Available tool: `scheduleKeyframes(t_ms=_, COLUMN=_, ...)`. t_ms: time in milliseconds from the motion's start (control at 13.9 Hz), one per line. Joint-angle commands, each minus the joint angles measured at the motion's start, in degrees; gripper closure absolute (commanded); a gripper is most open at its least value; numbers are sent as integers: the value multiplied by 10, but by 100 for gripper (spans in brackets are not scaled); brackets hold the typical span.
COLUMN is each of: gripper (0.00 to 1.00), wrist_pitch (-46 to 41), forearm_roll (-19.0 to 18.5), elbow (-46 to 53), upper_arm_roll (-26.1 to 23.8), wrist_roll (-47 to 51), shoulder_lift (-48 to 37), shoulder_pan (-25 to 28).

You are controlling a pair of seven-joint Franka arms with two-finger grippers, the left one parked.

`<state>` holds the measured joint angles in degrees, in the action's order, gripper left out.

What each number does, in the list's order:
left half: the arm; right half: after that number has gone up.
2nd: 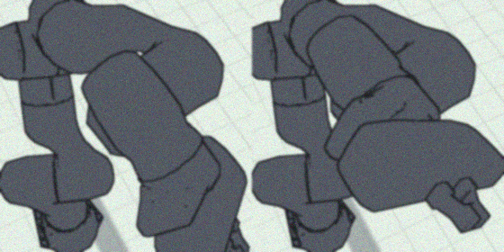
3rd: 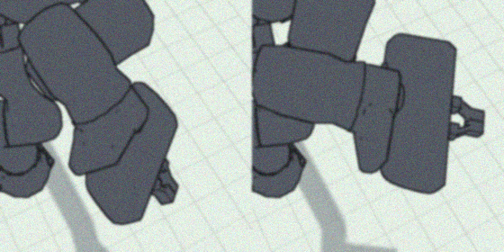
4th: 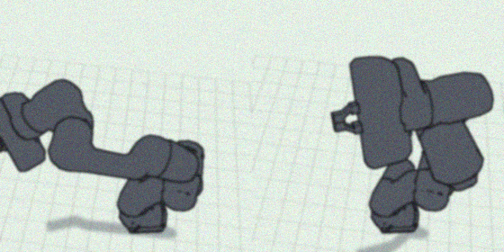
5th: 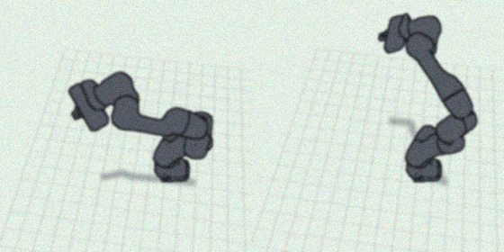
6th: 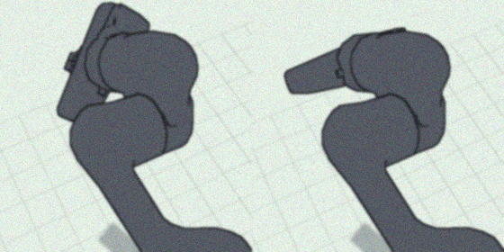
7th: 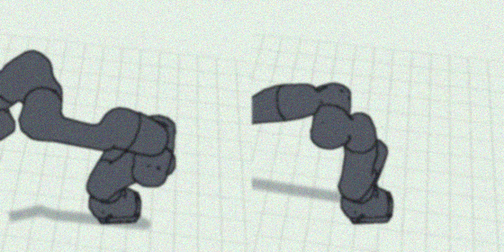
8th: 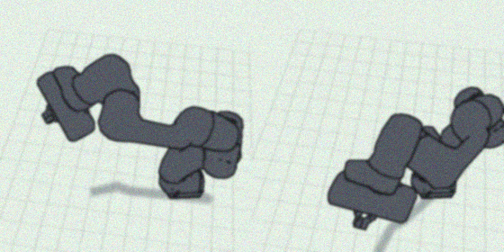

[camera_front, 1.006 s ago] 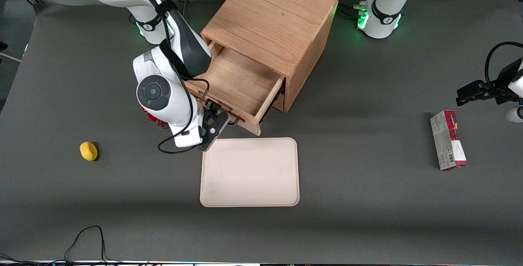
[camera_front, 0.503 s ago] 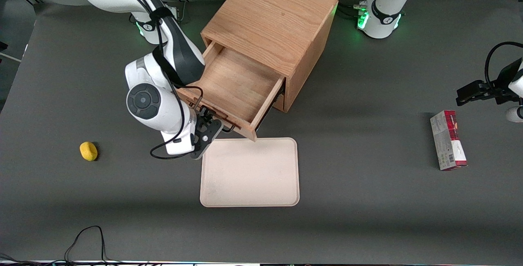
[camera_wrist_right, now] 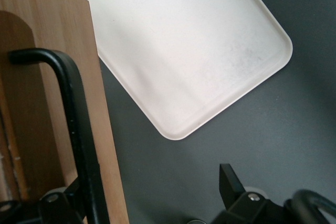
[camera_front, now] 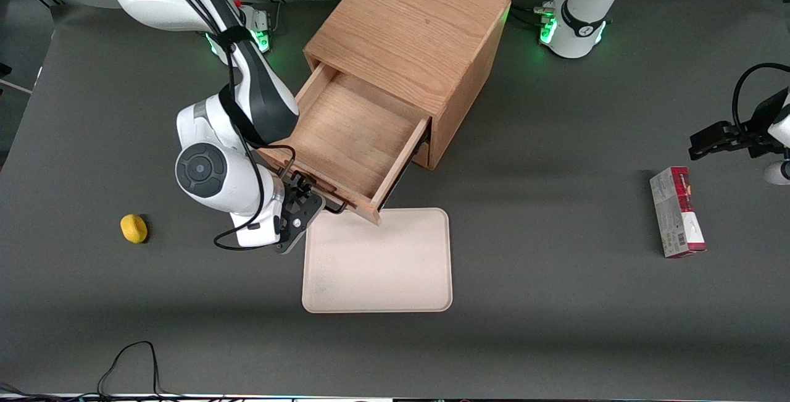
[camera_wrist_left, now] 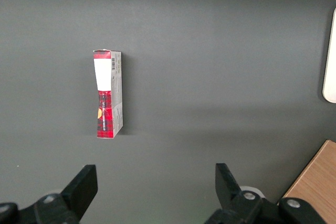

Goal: Open upper drawer
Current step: 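Pull the upper drawer outward by its handle with the right gripper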

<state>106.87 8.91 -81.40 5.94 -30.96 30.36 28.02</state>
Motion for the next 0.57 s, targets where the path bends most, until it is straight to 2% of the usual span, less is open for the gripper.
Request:
scheduleKeyframes(t_ms=0, gripper=0, wrist_pitch=-18, forearm_roll=-6, elbow=33, upper_arm_roll=-2, wrist_roll=-4, shoulder_lift=11, shoulder_pan=-2)
scheduleKeyframes(t_ms=503, gripper=0, wrist_pitch=-134, forearm_roll=-6, elbow=148, upper_arm_roll=9, wrist_roll=19, shoulder_lift=-13, shoulder_pan=-6)
